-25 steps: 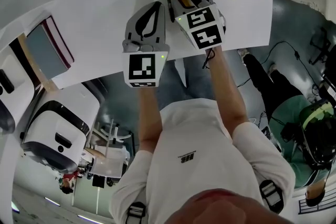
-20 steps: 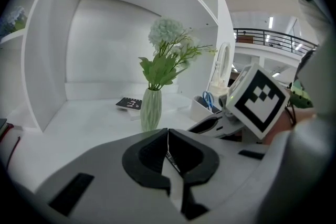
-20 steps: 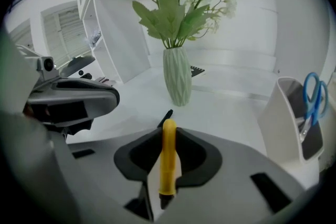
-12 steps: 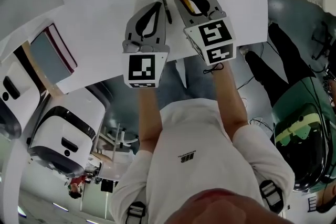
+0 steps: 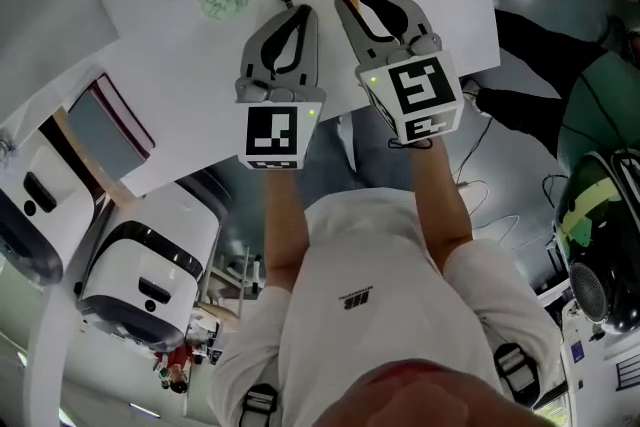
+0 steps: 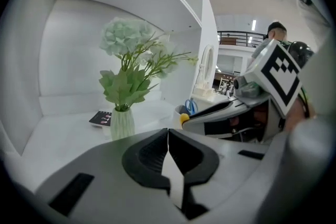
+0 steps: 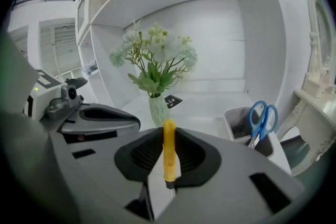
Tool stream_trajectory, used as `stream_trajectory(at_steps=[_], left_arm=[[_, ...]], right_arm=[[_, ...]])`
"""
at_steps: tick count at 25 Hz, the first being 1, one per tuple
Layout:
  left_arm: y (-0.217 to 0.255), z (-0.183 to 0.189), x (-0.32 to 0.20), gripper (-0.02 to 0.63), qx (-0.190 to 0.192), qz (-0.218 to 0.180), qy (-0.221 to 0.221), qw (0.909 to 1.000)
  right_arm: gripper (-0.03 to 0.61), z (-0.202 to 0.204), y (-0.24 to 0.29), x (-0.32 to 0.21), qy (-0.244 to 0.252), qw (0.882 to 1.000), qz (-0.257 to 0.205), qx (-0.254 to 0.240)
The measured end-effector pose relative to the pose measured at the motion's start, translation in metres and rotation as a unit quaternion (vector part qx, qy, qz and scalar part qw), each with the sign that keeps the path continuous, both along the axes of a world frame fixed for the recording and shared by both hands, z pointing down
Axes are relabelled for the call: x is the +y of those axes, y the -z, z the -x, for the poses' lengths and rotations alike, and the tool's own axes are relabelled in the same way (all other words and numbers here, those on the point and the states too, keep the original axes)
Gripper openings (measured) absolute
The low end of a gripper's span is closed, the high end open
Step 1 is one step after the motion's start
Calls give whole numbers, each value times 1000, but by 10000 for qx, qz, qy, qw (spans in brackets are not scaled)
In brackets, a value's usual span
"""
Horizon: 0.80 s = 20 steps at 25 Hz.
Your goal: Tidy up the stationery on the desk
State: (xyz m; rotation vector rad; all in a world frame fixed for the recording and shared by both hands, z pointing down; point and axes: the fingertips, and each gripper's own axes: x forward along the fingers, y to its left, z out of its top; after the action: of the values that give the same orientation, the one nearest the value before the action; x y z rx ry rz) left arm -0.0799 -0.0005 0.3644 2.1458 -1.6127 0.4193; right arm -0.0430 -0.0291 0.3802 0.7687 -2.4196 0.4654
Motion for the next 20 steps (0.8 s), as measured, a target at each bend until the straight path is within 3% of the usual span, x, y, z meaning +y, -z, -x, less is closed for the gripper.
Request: stream_trajectory(at_steps=[20], left_arm=[[34,-73,-55,0,227,-304,-982,9944]], right_arm=[[55,-96,64,-63,-1372,9881,-537,-438]])
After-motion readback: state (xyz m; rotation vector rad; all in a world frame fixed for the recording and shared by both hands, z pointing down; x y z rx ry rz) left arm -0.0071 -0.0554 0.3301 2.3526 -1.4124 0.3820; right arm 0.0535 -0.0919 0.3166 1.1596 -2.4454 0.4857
